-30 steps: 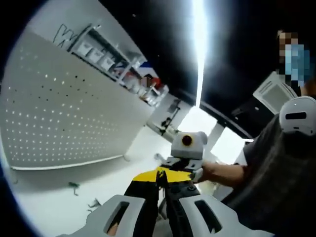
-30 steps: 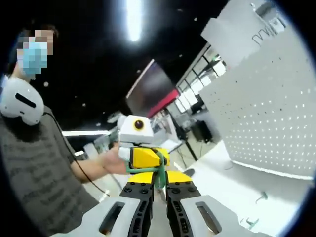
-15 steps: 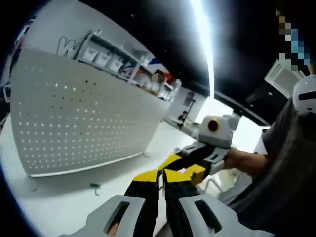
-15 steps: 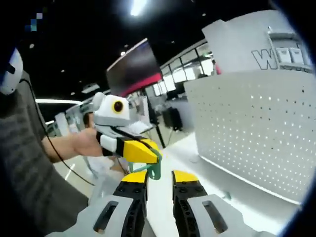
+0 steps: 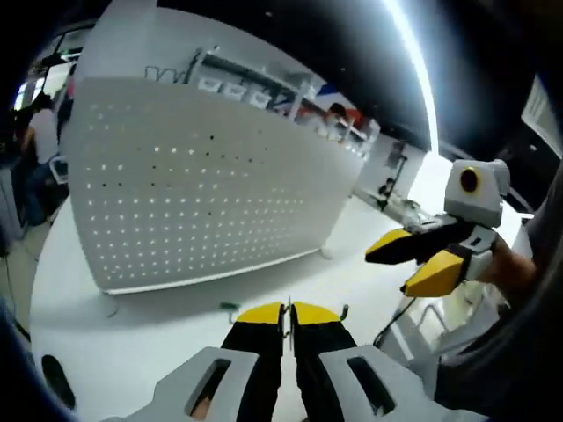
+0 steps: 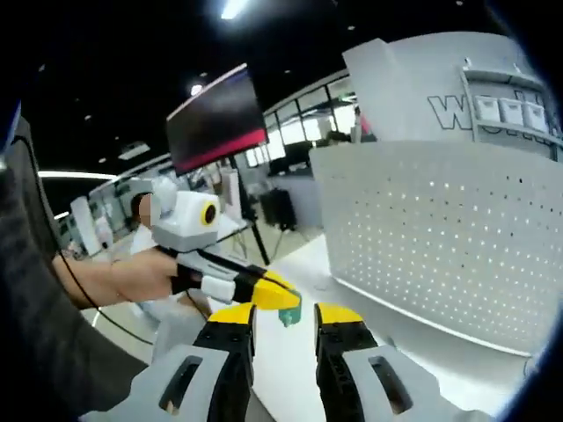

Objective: Insert the hook assembly into the mounting plate slot until the hook locks in place.

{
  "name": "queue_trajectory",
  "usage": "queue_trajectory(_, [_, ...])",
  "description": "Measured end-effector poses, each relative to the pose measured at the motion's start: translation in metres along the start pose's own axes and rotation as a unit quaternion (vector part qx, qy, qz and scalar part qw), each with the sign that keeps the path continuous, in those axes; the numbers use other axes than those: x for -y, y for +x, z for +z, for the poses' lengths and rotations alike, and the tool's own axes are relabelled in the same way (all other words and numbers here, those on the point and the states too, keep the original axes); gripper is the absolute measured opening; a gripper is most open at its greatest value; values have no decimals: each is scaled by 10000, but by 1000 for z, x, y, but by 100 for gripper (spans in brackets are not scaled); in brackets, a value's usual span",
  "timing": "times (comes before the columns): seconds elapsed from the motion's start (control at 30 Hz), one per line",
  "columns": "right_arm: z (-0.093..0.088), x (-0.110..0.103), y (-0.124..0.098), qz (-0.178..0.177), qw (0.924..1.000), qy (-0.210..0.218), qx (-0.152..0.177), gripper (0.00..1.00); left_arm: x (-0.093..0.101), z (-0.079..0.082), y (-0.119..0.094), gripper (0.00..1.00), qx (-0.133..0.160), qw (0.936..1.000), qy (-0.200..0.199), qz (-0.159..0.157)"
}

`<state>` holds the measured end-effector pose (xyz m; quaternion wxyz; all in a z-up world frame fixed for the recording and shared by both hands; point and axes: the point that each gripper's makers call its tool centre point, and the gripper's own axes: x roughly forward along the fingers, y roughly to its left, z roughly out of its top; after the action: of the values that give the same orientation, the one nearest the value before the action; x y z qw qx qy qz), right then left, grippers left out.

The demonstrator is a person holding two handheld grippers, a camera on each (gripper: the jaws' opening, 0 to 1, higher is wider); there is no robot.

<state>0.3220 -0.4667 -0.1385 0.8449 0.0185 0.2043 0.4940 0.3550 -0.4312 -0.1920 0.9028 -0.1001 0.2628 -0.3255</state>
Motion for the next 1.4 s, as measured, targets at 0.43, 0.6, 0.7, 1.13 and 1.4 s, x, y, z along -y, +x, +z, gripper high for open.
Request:
queue_trajectory(0.43, [-17, -3, 20, -343, 9963, -727, -289, 14, 17, 8, -2, 2, 256, 9981, -522, -217])
queue_trajectory(0.6, [-12, 4, 19, -518, 9946, -881, -190, 9, 22, 11, 0, 3, 327, 9972, -612, -270])
queue_trajectory(0.7, [-12, 6, 18, -555, 9939, -932, -204, 9, 24, 13, 0, 3, 372, 9970, -613, -276])
queue_trajectory(1.13, [-17, 6, 20, -588, 9922, -1062, -292, 6, 31, 18, -2, 3, 481, 9954, -751, -356])
queue_trajectory(1.4, [-14, 7, 19, -652, 9903, -1209, -208, 3, 36, 22, -2, 3, 534, 9949, -724, -450])
